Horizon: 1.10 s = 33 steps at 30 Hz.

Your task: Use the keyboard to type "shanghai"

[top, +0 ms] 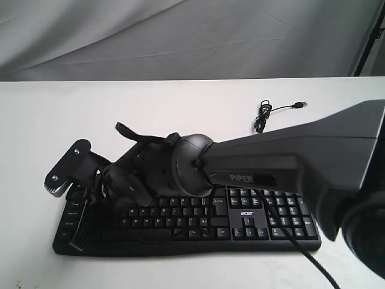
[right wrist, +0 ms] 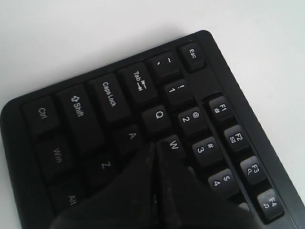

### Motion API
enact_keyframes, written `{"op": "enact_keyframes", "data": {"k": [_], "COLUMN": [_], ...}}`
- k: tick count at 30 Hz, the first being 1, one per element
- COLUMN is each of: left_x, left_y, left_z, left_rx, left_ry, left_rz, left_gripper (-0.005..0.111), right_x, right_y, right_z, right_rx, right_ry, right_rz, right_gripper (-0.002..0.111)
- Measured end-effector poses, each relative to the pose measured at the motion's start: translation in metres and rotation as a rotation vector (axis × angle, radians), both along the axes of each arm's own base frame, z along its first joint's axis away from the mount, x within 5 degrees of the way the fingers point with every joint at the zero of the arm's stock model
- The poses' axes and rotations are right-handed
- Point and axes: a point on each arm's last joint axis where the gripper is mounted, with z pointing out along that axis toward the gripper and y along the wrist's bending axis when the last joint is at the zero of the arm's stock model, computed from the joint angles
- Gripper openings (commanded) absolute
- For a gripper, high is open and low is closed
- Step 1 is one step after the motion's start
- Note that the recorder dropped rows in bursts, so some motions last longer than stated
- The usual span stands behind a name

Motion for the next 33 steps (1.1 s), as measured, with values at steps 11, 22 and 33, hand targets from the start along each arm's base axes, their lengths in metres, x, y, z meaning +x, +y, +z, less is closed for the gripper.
{"op": "enact_keyframes", "data": {"k": [11,22,33], "left_x": [0.0,0.0,0.0], "left_y": [0.0,0.0,0.0], "left_z": [0.0,0.0,0.0], "left_rx": [0.0,0.0,0.0], "left_ry": [0.0,0.0,0.0], "left_rz": [0.0,0.0,0.0], "left_gripper": [0.0,0.0,0.0], "right_x": [0.0,0.0,-0.002], "right_y": [0.0,0.0,-0.003], "right_z": [-0.005,-0.005,0.021], "right_rx": [-0.004,-0.003,0.044], "right_ry": [0.003,0.002,-0.03], "right_rz": [0.0,0.0,0.0], "right_gripper": [0.0,0.0,0.0]}}
